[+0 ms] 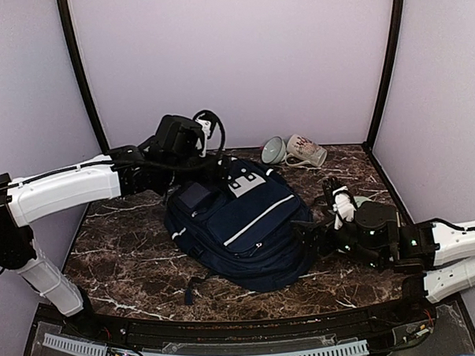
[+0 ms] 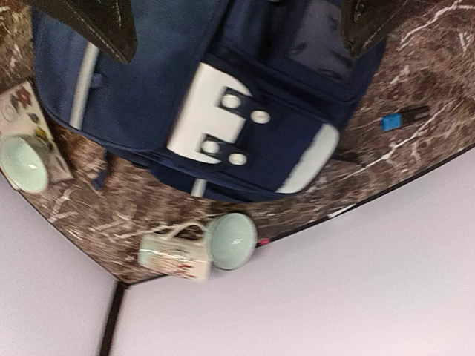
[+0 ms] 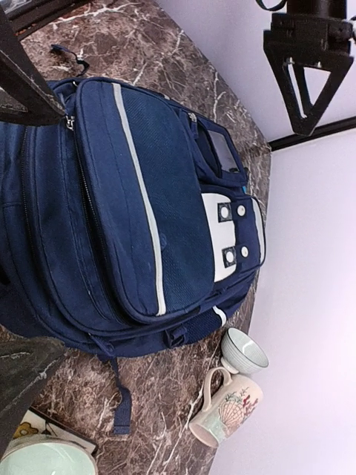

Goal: Pack the student bag
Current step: Adjust the student bag at the center of the board, then move the pen to the corner of the board.

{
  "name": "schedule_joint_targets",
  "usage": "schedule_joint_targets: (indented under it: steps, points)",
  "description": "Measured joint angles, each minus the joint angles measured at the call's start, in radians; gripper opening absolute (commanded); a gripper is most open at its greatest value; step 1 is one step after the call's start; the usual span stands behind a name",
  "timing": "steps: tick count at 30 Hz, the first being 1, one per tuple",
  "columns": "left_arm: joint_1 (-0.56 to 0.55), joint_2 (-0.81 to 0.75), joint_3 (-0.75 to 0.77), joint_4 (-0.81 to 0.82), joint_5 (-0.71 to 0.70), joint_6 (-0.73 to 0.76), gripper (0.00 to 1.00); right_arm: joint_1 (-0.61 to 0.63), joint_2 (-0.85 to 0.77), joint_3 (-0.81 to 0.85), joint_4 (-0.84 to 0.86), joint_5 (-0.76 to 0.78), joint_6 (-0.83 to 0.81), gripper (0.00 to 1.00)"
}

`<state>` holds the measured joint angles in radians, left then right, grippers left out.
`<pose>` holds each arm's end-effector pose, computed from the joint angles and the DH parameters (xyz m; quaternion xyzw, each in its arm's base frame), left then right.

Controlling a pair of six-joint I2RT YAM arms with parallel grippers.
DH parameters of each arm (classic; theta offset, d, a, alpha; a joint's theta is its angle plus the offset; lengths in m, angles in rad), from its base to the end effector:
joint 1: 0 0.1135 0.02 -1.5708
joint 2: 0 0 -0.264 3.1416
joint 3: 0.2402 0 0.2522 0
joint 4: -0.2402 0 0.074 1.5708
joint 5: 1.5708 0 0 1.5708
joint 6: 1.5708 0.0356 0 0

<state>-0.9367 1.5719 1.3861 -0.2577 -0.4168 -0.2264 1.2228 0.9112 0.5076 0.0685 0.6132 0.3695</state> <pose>0.2298 -0.2882 0.3455 0.1839 0.8138 -0.1410 0.5329 0.0890 0.1852 0.2472 -0.1624 0.7798 0.2226 0.5621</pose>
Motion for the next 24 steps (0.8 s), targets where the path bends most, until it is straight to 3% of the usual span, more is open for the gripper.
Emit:
schedule_joint_targets:
  steps: [7,12,18,24]
  points:
    - [0.367,0.042,0.002,-0.021,0.040,-0.160,0.93,0.000,-0.037,-0.018,0.006,0.043,0.038,1.00]
    - [0.595,0.271,0.100,-0.034,0.171,-0.333,0.91,0.000,-0.020,-0.024,0.015,0.050,0.044,1.00]
    - [0.665,0.608,0.379,-0.136,0.223,-0.513,0.90,0.000,0.019,-0.024,0.024,0.058,0.043,1.00]
    - [0.699,0.731,0.489,-0.183,0.294,-0.682,0.88,-0.002,0.051,-0.024,0.043,0.074,0.032,1.00]
